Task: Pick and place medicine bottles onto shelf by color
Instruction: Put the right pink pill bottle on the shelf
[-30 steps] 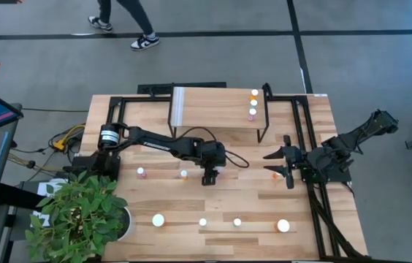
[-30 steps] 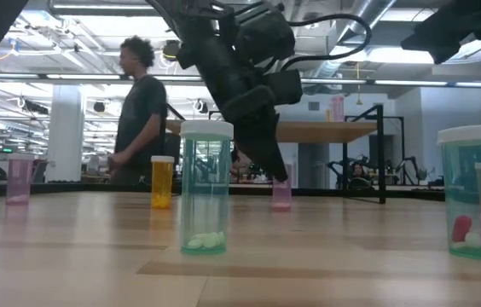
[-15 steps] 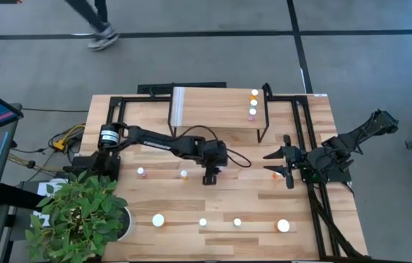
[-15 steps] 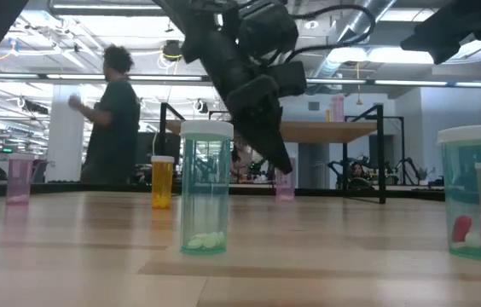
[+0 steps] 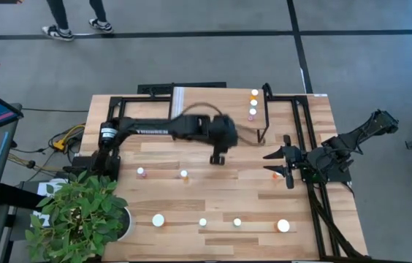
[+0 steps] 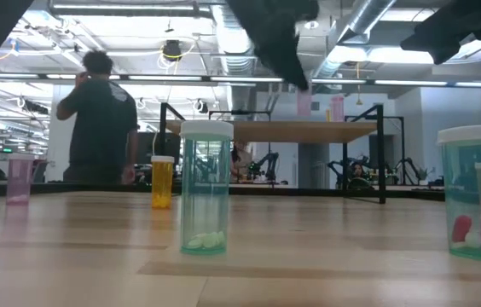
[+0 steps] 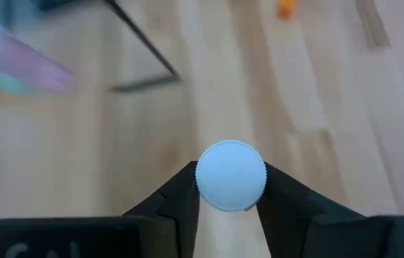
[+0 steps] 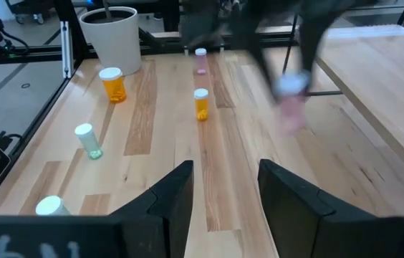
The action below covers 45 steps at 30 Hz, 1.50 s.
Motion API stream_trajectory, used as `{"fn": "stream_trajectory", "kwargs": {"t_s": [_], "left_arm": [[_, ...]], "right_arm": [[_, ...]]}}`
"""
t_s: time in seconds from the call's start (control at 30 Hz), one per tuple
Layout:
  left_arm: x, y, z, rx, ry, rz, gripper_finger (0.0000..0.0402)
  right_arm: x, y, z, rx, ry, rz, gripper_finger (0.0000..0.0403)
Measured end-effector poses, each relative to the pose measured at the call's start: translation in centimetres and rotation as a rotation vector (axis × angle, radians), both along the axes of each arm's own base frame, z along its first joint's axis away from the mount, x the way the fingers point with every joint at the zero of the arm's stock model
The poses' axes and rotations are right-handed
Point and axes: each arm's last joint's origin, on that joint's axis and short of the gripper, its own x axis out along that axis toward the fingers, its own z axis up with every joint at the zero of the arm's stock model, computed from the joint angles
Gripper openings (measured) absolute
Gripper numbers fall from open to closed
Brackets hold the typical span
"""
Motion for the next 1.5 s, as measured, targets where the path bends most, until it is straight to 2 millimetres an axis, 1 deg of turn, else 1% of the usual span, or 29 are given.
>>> {"fn": "stream_trajectory", "kwargs": {"t_s": [0.07, 0.13, 0.23, 0.3, 0.43, 0.63, 0.7, 0.87, 0.93, 1.07, 1.3, 1.4, 1.5], "left_arm": [[-0.1, 1.5, 2.0, 0.035, -0.049, -0.001, 0.0110], [-0.2, 3.3, 3.6, 0.068, -0.097, 0.014, 0.0110], [-0.6, 6.0, 5.0, 0.105, -0.141, 0.052, 0.0110], [-1.0, 7.7, 5.4, 0.117, -0.153, 0.078, 0.0110], [-1.7, 10.7, 5.4, 0.087, -0.170, 0.100, 0.0110], [-2.9, 14.0, 5.4, 0.056, -0.191, 0.136, 0.0130], [-3.1, 14.7, 5.5, 0.039, -0.205, 0.133, 0.0139], [-2.9, 15.9, 4.8, -0.004, -0.232, 0.149, 0.0156], [-2.7, 16.1, 4.8, -0.009, -0.255, 0.145, 0.0159], [-2.7, 16.3, 4.2, -0.021, -0.228, 0.153, 0.0160], [-2.8, 16.2, 4.7, -0.021, -0.251, 0.159, 0.0160], [-2.9, 16.4, 4.7, -0.066, -0.263, 0.212, 0.0160], [-3.0, 16.7, 4.6, -0.161, -0.291, 0.340, 0.0167]], "right_arm": [[0.0, 0.0, 0.0, 0.000, 0.000, 0.000, 0.0177], [0.0, 0.0, 0.0, 0.001, 0.000, 0.000, 0.0177], [0.0, 0.0, 0.0, 0.002, 0.000, -0.001, 0.0177], [0.0, 0.0, 0.0, 0.002, 0.000, -0.001, 0.0177], [0.0, 0.0, 0.0, -0.003, -0.003, 0.002, 0.0177], [0.0, 0.0, 0.0, 0.003, -0.004, -0.001, 0.0177], [0.0, 0.0, 0.1, 0.002, -0.010, -0.011, 0.0177], [0.1, -0.1, 0.2, -0.005, -0.031, -0.050, 0.0177], [0.1, -0.1, 0.3, -0.010, -0.033, -0.049, 0.0177], [0.1, -0.1, 0.2, -0.011, -0.032, -0.049, 0.0177], [0.0, -0.2, 0.0, -0.028, -0.005, -0.047, 0.0177], [0.0, -0.2, 0.0, -0.027, -0.006, -0.047, 0.0177], [0.0, -0.2, 0.0, -0.027, -0.006, -0.047, 0.0177]]}}
